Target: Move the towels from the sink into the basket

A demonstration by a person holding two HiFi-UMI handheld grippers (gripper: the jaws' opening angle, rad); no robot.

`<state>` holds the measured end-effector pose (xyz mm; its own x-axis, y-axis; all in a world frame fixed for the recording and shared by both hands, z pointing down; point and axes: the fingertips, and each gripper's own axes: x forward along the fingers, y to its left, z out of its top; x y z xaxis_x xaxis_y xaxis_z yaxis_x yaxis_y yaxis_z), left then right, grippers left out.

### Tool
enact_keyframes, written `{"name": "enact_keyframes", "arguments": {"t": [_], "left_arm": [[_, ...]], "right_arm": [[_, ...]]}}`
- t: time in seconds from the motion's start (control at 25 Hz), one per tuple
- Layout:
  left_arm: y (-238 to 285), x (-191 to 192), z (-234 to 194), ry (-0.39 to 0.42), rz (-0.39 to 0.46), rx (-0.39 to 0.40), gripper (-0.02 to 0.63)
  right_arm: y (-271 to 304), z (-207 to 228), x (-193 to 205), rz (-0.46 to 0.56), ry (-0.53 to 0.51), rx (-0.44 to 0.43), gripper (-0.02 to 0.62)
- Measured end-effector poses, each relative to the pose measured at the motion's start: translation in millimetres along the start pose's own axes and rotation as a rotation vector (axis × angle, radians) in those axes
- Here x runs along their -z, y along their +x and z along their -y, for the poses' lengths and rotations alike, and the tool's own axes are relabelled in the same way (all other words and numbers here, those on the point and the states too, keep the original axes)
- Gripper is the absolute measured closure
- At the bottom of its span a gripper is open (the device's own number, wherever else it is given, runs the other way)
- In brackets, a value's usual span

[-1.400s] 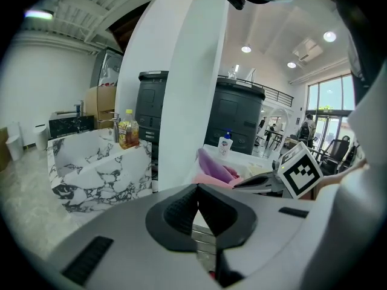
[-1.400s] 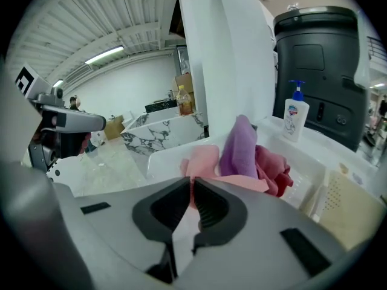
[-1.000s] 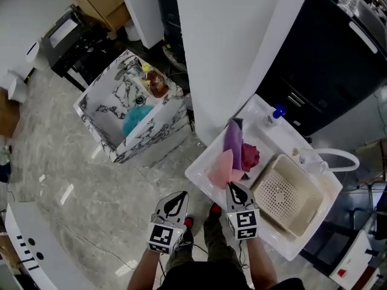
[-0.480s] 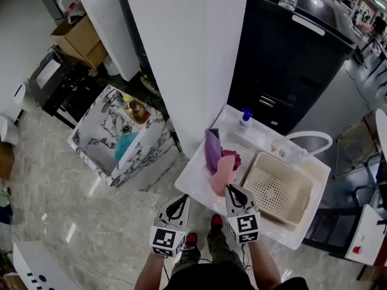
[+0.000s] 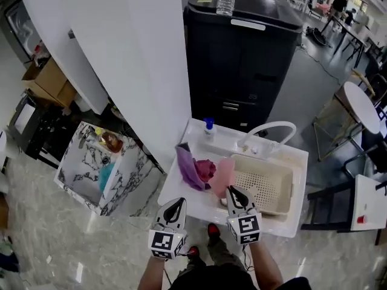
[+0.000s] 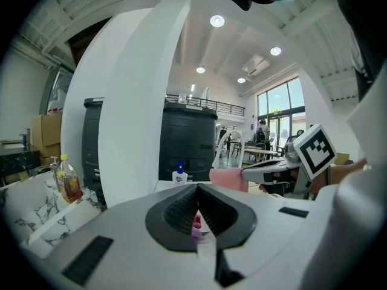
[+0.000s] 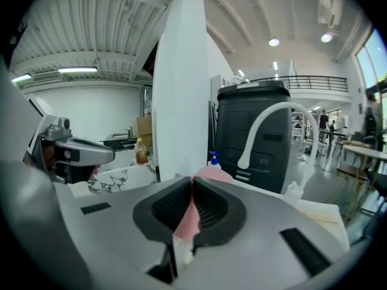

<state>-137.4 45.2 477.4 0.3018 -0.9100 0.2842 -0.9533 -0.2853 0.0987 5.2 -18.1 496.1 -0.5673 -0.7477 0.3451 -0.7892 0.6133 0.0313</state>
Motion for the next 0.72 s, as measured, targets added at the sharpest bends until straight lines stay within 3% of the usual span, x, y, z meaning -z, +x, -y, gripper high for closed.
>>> {"name": "enact_keyframes", "arguments": {"t": [0.36,0.72], "left_arm": [[48,-2,46,0.007,-0.015,0.144,0.598],[96,4,92,0.041,-0.053,0.265,0.598]], "right_arm": [[-38,73,21,-0.005,0.054,0.183,0.555],[-64,124,52,-0.039,0.115,0.29,0.555]]}}
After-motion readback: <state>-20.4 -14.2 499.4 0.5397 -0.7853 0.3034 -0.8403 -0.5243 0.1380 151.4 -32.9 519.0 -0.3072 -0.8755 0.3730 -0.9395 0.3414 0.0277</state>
